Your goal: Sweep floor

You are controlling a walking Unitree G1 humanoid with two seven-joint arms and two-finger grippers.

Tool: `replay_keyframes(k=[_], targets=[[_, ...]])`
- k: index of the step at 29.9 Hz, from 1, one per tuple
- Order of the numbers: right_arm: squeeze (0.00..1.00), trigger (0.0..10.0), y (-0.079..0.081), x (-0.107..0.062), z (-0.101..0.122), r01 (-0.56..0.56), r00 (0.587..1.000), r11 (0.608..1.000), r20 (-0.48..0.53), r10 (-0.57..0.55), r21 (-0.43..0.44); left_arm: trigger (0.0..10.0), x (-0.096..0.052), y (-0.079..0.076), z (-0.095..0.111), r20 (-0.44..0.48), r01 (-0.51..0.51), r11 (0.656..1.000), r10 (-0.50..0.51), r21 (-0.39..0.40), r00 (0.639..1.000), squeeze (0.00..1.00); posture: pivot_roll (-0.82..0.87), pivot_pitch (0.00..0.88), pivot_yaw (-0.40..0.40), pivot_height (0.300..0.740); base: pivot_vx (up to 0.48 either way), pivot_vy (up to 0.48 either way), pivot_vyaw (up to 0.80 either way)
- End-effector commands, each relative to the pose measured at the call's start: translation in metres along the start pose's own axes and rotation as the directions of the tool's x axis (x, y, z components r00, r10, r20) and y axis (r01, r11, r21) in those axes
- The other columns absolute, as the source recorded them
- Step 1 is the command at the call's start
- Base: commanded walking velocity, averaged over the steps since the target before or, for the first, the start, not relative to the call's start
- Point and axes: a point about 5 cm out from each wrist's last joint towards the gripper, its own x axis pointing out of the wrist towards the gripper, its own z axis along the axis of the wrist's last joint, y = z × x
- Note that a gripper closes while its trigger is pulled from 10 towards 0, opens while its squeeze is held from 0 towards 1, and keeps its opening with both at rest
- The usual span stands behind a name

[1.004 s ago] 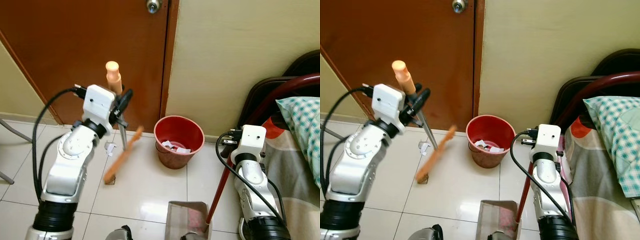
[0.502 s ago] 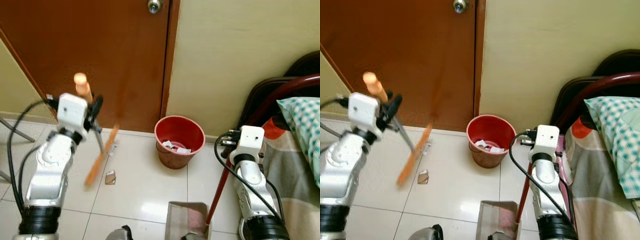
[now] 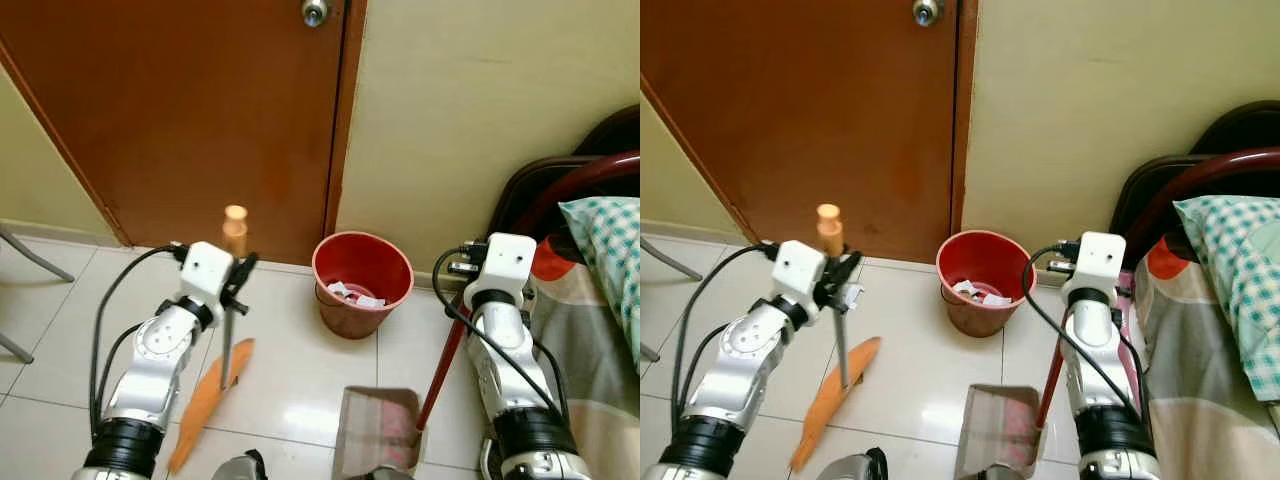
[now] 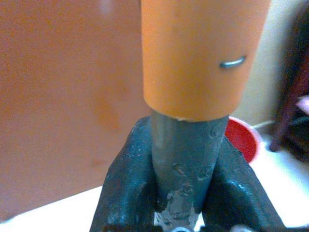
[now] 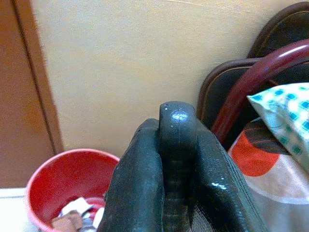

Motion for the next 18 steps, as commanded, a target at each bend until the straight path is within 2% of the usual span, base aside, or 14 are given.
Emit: replay_keyframes(k=[1, 5, 6, 9, 16, 18], targets=[[0.00, 10.0, -0.005, 0.006, 0.007, 0.036, 0.999, 0.999, 0.036, -0.035, -0.013, 10.0, 0.005, -0.013, 0.014, 0.067, 0.078, 0.996, -0.074, -0.050, 0.995, 0.00, 0.08, 0.164, 0.001, 0.740, 0.000, 0.000, 0.00], [0.00, 10.0, 0.001, 0.011, 0.007, 0.042, 0.998, 0.999, 0.038, -0.042, -0.014, 10.0, 0.010, -0.025, 0.026, 0.119, 0.121, 0.989, -0.110, -0.088, 0.987, 0.00, 0.09, 0.171, -0.005, 0.740, 0.000, 0.000, 0.00], [0.00, 10.0, 0.008, 0.014, 0.006, 0.035, 0.999, 0.999, 0.036, -0.034, -0.014, 10.0, 0.015, -0.032, 0.036, 0.160, 0.139, 0.984, -0.120, -0.110, 0.980, 0.00, 0.10, 0.175, -0.010, 0.740, 0.000, 0.000, 0.00], [0.00, 10.0, 0.017, 0.016, 0.004, 0.016, 0.999, 1.000, 0.032, -0.015, -0.027, 10.0, 0.019, -0.038, 0.046, 0.195, 0.157, 0.976, -0.126, -0.153, 0.973, 0.00, 0.11, 0.175, -0.013, 0.740, 0.000, 0.000, 0.00], [0.00, 10.0, 0.038, 0.015, -0.002, 0.007, 1.000, 0.997, 0.018, -0.006, -0.077, 10.0, 0.024, -0.061, 0.072, 0.271, 0.260, 0.936, -0.193, -0.236, 0.943, 0.00, 0.12, 0.179, -0.020, 0.740, 0.000, 0.000, 0.00], [0.00, 10.0, 0.046, 0.013, -0.004, -0.013, 1.000, 0.996, 0.015, 0.014, -0.093, 10.0, 0.025, -0.064, 0.081, 0.298, 0.276, 0.915, -0.186, -0.296, 0.936, 0.00, 0.13, 0.180, -0.022, 0.740, 0.000, 0.000, 0.00]])
